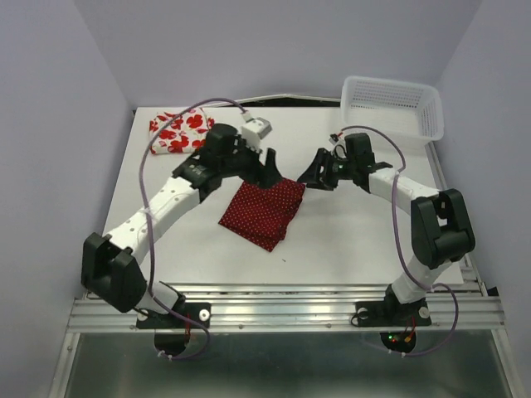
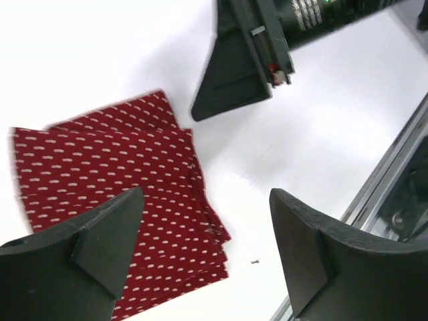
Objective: Fold and stack the skirts
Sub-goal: Fold the skirt
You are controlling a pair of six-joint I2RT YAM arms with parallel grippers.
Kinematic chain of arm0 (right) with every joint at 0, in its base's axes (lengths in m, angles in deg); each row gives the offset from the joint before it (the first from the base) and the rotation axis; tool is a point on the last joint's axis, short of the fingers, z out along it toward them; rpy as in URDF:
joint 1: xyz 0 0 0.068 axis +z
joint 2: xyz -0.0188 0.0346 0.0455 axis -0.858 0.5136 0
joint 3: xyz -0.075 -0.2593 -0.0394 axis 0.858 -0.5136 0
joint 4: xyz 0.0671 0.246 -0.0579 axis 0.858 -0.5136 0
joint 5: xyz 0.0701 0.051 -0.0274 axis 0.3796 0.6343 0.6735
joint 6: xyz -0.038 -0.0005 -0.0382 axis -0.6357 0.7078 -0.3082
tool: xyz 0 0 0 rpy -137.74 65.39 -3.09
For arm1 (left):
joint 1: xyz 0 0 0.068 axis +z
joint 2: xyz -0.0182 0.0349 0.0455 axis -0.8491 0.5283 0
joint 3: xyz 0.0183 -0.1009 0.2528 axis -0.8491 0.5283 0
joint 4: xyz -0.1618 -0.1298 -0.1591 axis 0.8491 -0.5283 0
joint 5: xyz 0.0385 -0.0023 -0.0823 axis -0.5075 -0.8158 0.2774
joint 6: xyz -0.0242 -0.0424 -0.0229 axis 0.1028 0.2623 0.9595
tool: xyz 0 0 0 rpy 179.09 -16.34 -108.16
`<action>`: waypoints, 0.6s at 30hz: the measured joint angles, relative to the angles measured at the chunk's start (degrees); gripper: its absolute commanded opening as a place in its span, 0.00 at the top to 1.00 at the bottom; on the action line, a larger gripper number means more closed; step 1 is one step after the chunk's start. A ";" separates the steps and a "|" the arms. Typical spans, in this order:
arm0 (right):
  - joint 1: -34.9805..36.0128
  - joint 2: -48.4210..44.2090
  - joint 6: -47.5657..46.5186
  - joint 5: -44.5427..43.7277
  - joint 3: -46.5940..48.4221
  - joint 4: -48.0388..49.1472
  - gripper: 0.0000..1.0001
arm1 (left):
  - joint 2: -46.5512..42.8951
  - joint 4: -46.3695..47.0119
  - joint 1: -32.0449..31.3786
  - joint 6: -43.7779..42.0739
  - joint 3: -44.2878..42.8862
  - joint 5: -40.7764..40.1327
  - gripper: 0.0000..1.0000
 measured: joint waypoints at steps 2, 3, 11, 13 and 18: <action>0.61 0.11 1.42 2.47 1.92 2.69 0.25 | -3.98 2.45 8.09 0.11 2.60 7.76 0.28; 1.16 0.79 2.16 3.74 3.61 4.20 0.24 | -4.98 3.85 12.39 0.22 4.44 11.26 0.34; 10.69 18.29 7.65 11.39 24.85 12.90 0.32 | 11.23 5.66 23.93 2.25 13.99 31.28 0.44; 12.72 24.35 10.10 12.87 28.30 15.54 0.38 | 16.20 5.03 25.03 2.27 14.21 34.05 0.48; 14.40 35.63 15.45 14.49 30.56 19.76 0.50 | 23.21 5.66 28.48 2.03 14.16 38.58 0.54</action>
